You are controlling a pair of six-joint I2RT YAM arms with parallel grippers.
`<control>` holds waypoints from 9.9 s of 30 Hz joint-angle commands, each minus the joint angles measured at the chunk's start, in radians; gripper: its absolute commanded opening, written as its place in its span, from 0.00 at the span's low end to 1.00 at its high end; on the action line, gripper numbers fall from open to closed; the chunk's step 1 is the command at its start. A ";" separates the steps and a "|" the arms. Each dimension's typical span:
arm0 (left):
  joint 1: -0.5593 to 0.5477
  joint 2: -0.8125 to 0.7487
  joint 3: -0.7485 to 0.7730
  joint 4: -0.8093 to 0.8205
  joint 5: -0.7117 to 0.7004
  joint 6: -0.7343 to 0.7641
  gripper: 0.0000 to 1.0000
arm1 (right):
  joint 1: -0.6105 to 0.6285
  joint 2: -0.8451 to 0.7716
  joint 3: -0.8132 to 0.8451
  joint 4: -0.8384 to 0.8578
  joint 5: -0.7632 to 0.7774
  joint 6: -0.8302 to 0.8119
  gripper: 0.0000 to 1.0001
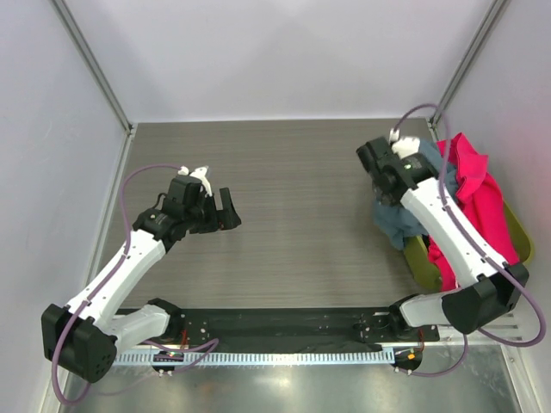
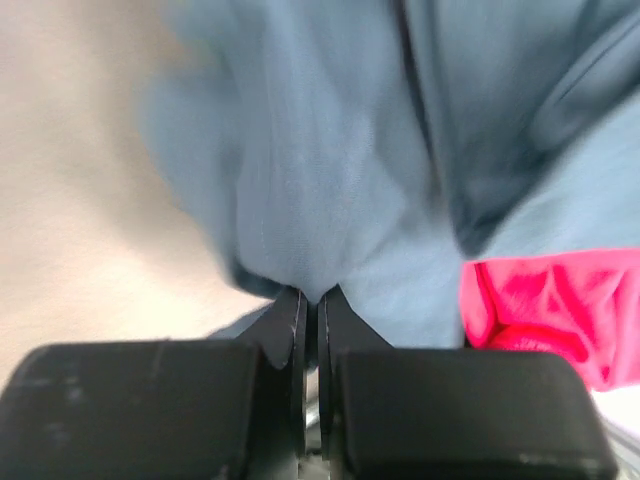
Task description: Fold and stack the t-shirts
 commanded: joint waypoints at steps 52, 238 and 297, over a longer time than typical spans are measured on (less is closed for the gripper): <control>0.015 0.190 0.144 0.009 -0.178 -0.114 0.91 | -0.182 0.229 0.011 0.651 -0.416 -0.095 1.00; 0.299 -0.064 0.024 -0.155 -0.158 0.082 0.69 | 0.254 0.729 0.264 0.711 -0.617 -0.153 0.30; 0.259 1.107 0.721 0.231 0.011 -0.270 0.49 | 0.013 -0.136 -0.298 0.627 -0.419 -0.127 0.01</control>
